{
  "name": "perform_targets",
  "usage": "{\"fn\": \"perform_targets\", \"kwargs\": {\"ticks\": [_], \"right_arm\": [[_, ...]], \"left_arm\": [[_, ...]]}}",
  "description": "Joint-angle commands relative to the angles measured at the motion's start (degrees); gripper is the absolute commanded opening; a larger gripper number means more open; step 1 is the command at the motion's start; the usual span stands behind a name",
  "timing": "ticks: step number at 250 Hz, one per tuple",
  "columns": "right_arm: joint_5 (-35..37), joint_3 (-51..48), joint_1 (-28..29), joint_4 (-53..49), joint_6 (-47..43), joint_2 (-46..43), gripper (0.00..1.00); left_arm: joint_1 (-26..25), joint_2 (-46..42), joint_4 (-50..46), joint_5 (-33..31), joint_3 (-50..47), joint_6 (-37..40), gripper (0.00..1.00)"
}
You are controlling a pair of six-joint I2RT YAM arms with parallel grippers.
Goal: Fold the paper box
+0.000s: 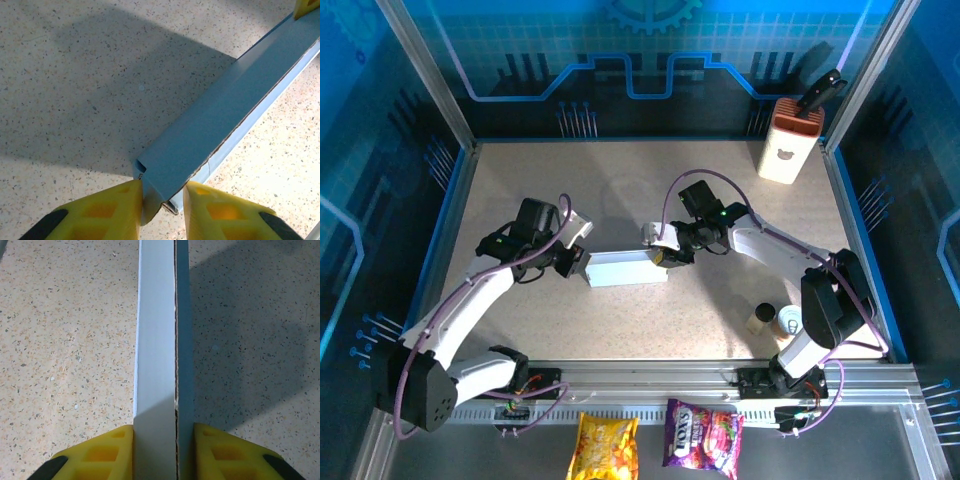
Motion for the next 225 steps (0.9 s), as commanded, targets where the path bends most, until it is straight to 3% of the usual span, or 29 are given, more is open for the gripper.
{"fn": "perform_targets", "kwargs": {"ticks": [1, 93, 174, 195, 225], "right_arm": [[-1.10, 0.76, -0.83, -2.13, 0.42, 0.49, 0.29], [-0.75, 0.82, -0.83, -2.30, 0.65, 0.65, 0.27], [-0.50, 1.11, -0.74, -2.66, 0.77, 1.08, 0.25], [-0.46, 1.22, -0.74, -2.83, 0.77, 1.22, 0.24], [0.01, 1.35, -0.71, -3.08, 0.77, 1.45, 0.24]], "left_arm": [[0.63, 0.52, -2.20, -0.31, 1.84, -1.81, 0.29], [0.77, 2.02, -4.93, 2.18, 3.99, -6.45, 0.16], [0.65, 3.68, -5.20, 5.55, 5.58, -16.84, 0.16], [0.66, 3.73, -5.35, 4.88, 5.87, -19.10, 0.23], [0.67, 3.48, -5.27, 4.50, 6.18, -21.43, 0.24]]}}
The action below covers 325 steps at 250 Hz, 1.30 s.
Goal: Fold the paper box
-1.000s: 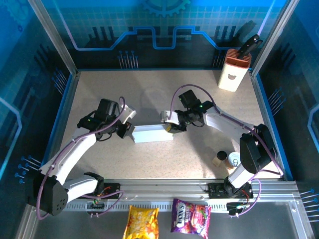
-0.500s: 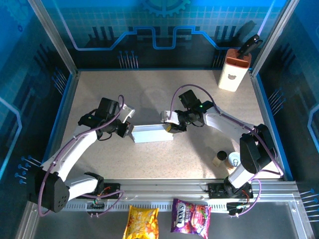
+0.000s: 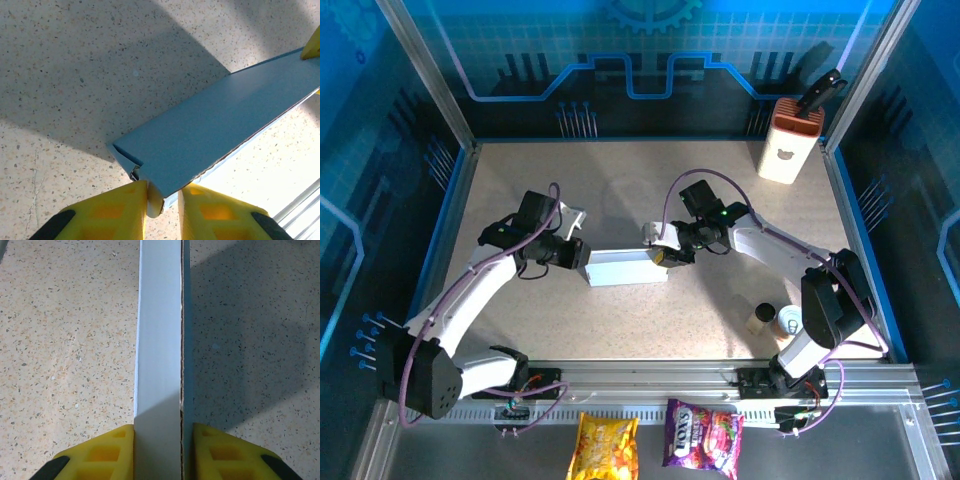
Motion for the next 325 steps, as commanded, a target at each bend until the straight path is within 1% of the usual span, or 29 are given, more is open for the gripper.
{"fn": "perform_targets", "kwargs": {"ticks": [1, 27, 61, 86, 140, 163, 198, 252, 287, 325], "right_arm": [[0.15, 1.24, -0.48, -2.72, 0.75, 1.47, 0.24], [0.49, 1.40, -0.42, -2.96, 0.74, 1.70, 0.23], [0.53, 1.51, -0.42, -3.14, 0.75, 1.86, 0.22], [0.57, 1.49, -0.42, -3.16, 0.74, 2.00, 0.22], [0.73, 1.69, -0.33, -3.43, 0.77, 2.16, 0.21], [0.83, 1.71, -0.33, -3.54, 0.66, 2.10, 0.21], [1.22, 1.66, -0.33, -3.81, 0.49, 2.08, 0.20], [1.57, 1.58, -0.22, -3.99, 0.30, 2.08, 0.19], [1.73, 1.64, -0.15, -3.95, 0.22, 2.19, 0.19], [1.88, 1.61, -0.12, -3.95, 0.24, 2.36, 0.19]], "left_arm": [[0.06, -0.09, -0.93, 2.23, 1.97, -4.81, 0.24], [0.09, -0.22, -0.63, 2.65, 1.99, -6.25, 0.19], [0.02, 0.19, -0.49, 3.54, 2.05, -7.71, 0.11], [-0.08, 0.57, -0.31, 3.70, 2.25, -8.87, 0.09], [-0.09, 1.67, 0.58, 3.66, 1.69, -12.35, 0.12], [-0.11, 1.96, 0.41, 2.78, 0.90, -12.03, 0.11], [-0.12, 2.33, -1.18, -1.31, -0.51, -10.47, 0.10], [-0.13, 2.95, -0.37, -2.03, -3.19, -10.84, 0.10], [-0.04, 1.04, 0.03, -3.34, -2.66, -11.21, 0.15], [0.01, -1.27, -0.75, -3.74, -0.68, -11.41, 0.26]]}}
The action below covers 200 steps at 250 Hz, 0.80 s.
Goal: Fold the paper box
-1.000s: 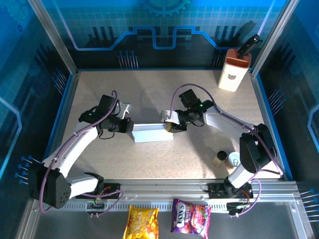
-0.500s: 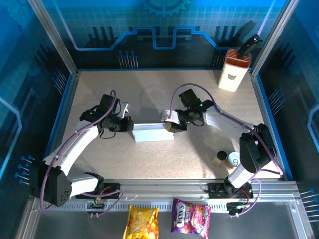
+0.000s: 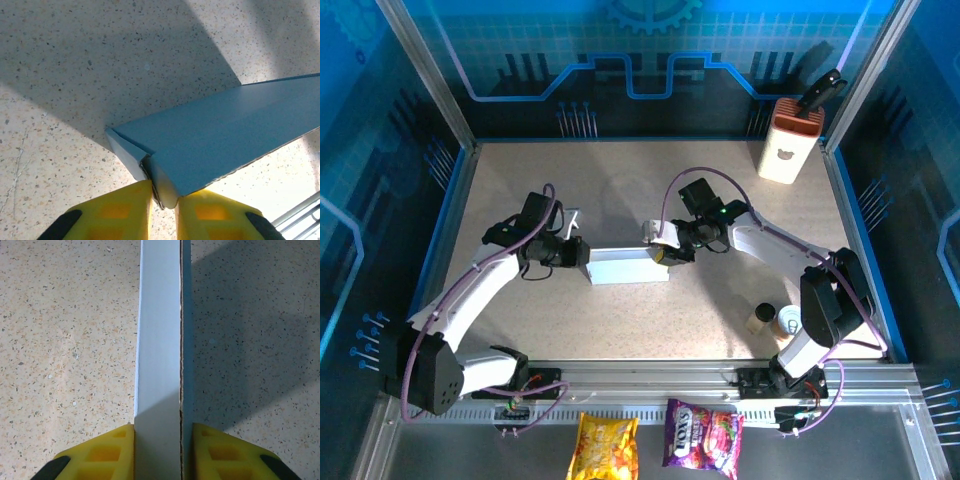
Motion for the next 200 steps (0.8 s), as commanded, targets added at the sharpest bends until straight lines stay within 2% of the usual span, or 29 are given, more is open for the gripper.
{"fn": "perform_targets", "kwargs": {"ticks": [1, 29, 70, 117, 200], "right_arm": [[0.63, 0.39, -0.14, -2.71, -0.58, 1.77, 0.19], [0.71, 0.41, -0.11, -2.71, -0.62, 1.70, 0.19], [0.67, 0.45, -0.04, -2.74, -0.64, 1.72, 0.19], [0.72, 0.48, -0.06, -2.88, -0.61, 1.84, 0.19], [1.12, 0.52, -0.06, -3.15, -0.68, 1.90, 0.18]], "left_arm": [[0.00, -2.44, -2.22, -2.00, 0.68, -1.19, 0.26], [0.00, -4.23, -2.62, -2.02, 2.00, -2.09, 0.32], [0.05, -5.47, -2.52, -2.10, 3.91, -5.14, 0.37], [0.14, -2.57, -2.71, -3.39, 6.91, -9.94, 0.37], [0.13, 3.55, -3.08, -0.43, 7.56, -10.75, 0.32]]}}
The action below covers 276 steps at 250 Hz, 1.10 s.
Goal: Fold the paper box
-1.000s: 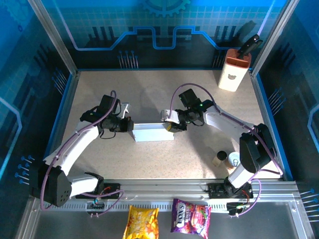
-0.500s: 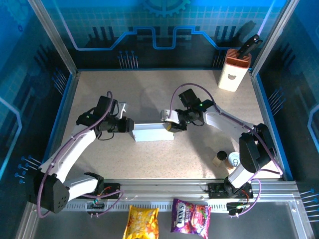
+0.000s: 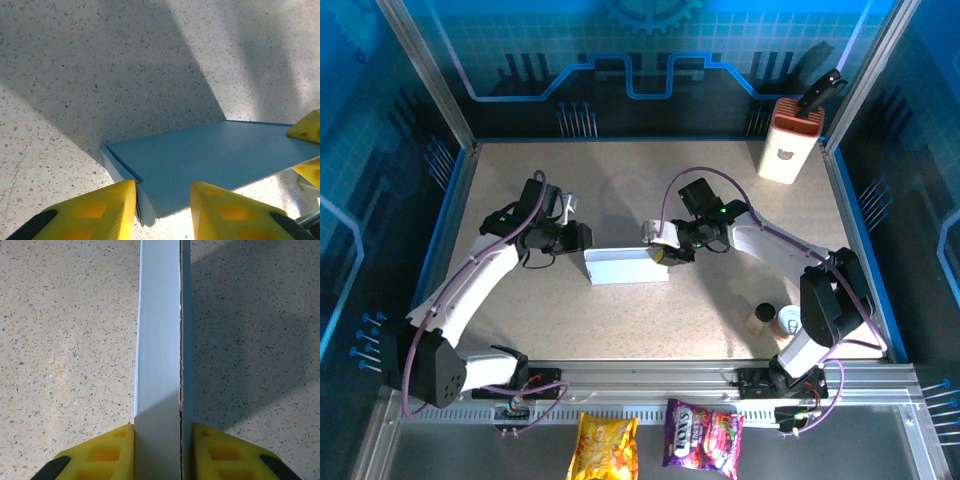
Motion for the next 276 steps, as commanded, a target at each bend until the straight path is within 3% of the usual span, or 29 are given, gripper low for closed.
{"fn": "perform_targets", "kwargs": {"ticks": [1, 72, 146, 276], "right_arm": [[1.09, 0.44, -0.06, -2.93, -0.66, 1.82, 0.18], [1.41, 0.60, -0.06, -3.15, -0.43, 2.11, 0.18], [1.39, 1.24, 0.20, -3.81, 0.13, 2.46, 0.19], [3.08, -0.12, 1.96, -2.24, 1.37, -1.78, 0.44]], "left_arm": [[0.14, 0.98, -1.69, 1.26, 0.86, -1.38, 0.32], [0.11, 1.38, -2.77, 0.14, -1.80, -1.35, 0.19], [-0.06, 1.07, -1.56, 0.22, -5.27, -2.21, 0.15], [-0.50, 2.53, -0.58, -2.55, -7.75, -2.51, 0.15]]}}
